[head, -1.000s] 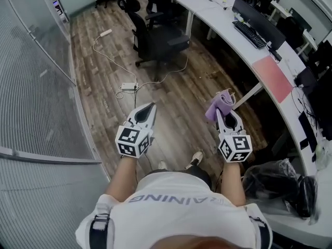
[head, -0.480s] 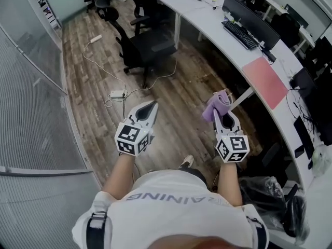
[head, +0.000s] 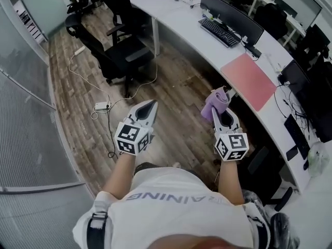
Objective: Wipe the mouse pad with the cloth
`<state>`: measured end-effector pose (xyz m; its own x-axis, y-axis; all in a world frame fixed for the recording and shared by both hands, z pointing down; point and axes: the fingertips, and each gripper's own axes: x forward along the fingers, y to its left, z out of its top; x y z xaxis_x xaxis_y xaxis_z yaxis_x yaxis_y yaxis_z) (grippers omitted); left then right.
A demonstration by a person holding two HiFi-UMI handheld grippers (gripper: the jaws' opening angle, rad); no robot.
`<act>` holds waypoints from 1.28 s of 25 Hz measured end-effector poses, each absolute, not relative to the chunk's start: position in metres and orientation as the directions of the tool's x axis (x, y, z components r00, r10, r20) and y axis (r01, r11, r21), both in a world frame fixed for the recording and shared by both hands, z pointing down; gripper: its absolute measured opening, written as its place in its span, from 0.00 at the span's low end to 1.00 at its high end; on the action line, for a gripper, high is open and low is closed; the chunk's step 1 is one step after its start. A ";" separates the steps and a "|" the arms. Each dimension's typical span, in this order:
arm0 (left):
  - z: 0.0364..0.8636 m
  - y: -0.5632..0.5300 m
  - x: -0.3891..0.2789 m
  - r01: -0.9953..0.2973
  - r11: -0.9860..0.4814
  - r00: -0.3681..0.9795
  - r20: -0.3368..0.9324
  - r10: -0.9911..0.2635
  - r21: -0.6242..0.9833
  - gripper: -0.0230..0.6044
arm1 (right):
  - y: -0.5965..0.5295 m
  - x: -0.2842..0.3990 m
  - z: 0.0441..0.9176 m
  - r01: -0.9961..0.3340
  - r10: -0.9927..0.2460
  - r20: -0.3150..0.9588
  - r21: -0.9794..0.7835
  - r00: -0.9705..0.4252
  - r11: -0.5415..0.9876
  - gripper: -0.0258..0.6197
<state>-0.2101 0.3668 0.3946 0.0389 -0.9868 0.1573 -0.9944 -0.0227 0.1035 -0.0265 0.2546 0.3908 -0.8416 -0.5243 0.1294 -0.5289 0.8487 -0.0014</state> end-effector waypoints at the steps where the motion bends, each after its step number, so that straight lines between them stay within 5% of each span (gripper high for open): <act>1: 0.396 0.354 -0.201 -0.994 -0.032 0.049 0.159 -0.986 0.108 0.09 | 0.244 -0.017 0.392 -0.537 -0.533 0.130 -0.001 -0.836 0.843 0.19; 17: 0.405 0.175 -0.114 -0.953 -0.273 0.294 0.178 -0.939 0.131 0.09 | 0.117 0.099 0.413 -0.745 -0.732 0.160 -0.043 -0.663 0.666 0.19; 32: 0.404 0.011 -0.186 -0.909 -0.390 0.412 0.173 -0.895 0.149 0.09 | -0.025 0.034 0.402 -0.821 -0.807 0.176 -0.010 -0.564 0.571 0.19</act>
